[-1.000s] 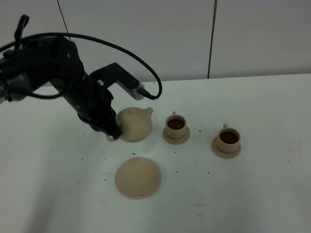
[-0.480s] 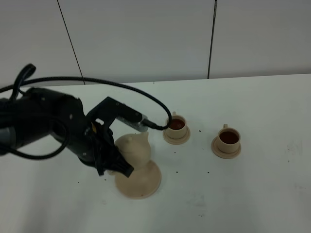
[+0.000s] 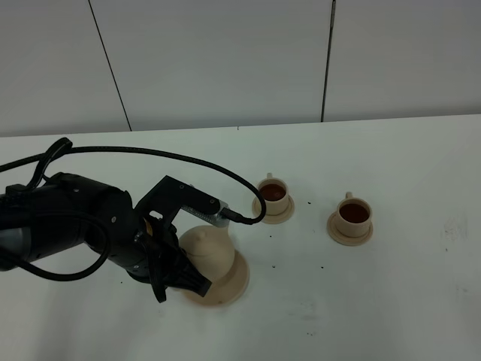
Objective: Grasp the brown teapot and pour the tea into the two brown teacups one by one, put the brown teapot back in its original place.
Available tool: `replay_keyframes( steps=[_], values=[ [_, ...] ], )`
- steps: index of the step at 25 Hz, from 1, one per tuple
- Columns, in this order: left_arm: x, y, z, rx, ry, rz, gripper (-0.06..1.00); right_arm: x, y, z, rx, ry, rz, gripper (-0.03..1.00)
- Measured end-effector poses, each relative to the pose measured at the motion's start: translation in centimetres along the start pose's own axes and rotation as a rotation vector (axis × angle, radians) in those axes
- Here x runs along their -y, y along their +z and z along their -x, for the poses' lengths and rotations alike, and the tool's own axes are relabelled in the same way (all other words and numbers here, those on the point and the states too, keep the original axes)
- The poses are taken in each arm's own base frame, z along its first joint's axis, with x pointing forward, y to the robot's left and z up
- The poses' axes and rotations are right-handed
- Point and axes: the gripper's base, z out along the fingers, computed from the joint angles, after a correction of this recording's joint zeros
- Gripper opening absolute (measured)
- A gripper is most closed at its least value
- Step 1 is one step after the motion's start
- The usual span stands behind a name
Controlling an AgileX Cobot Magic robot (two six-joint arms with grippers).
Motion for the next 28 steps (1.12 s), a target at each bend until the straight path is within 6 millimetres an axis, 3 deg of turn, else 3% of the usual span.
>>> replay_keyframes(
  steps=[28],
  values=[
    [0.4, 1.0, -1.5, -0.006, -0.002, -0.012, 0.17, 0.0, 0.0, 0.0, 0.0, 0.0, 0.0, 0.24]
  ],
)
